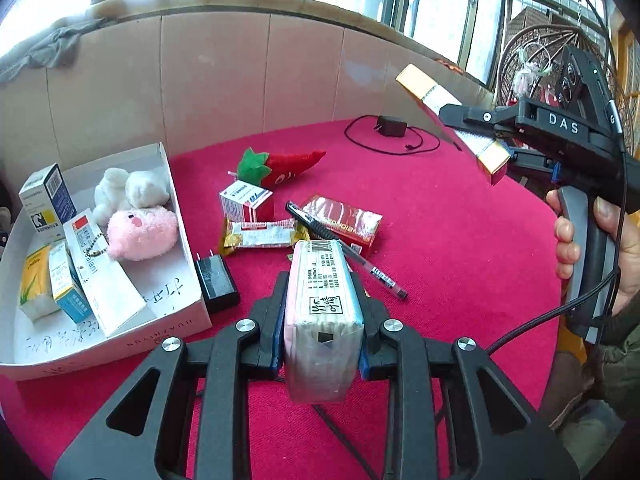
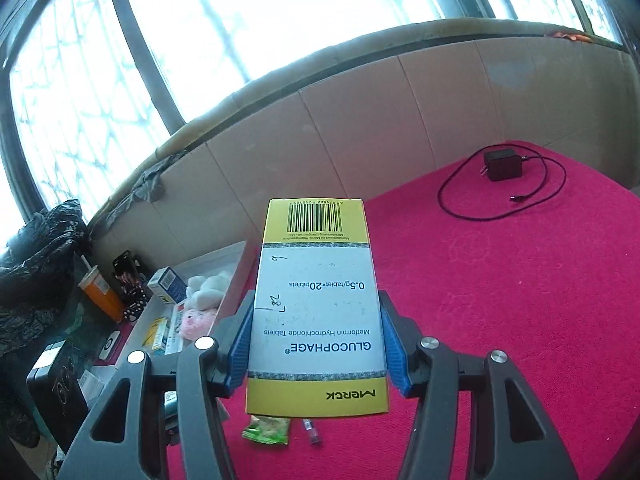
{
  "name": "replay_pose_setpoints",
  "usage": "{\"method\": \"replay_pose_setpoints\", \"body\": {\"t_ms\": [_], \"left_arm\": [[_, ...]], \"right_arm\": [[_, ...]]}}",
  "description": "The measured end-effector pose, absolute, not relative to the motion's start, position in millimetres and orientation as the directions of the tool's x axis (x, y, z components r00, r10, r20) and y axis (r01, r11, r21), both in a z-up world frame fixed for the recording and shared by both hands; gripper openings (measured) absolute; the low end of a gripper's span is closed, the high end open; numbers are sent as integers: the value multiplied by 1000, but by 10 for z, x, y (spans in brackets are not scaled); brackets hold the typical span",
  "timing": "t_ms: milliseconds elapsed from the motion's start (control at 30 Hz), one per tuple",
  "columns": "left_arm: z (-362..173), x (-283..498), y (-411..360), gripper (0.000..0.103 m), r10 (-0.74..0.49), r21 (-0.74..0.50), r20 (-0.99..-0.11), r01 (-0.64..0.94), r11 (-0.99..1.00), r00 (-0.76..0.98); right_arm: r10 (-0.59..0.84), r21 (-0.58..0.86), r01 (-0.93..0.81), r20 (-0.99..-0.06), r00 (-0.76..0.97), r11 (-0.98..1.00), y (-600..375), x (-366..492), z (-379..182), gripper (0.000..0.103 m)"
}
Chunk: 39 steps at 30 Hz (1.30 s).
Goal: Organize objects
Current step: 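Carry the tissue pack with the left gripper to the tray while the right carries the Glucophage box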
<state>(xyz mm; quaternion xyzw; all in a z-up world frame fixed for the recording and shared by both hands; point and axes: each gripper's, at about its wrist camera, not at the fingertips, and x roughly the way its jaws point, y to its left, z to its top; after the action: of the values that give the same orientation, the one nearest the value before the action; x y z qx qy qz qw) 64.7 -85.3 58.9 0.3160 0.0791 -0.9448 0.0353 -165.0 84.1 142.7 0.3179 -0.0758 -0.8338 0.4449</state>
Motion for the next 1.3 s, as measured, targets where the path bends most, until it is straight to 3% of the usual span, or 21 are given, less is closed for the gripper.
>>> {"method": "replay_pose_setpoints", "body": {"t_ms": [200,1300], "left_arm": [[752,785,-932,26,-40,-146,-552,144,-979,-833],[789,1416,-1503,26,-161,-223,-472,294,-929,-867]], "right_arm": [[-809,402,725,-456,-370,-559,729,-1475,1504,56],[-803,306,828,-537,-257,-470,49,-837,1496,56]]}}
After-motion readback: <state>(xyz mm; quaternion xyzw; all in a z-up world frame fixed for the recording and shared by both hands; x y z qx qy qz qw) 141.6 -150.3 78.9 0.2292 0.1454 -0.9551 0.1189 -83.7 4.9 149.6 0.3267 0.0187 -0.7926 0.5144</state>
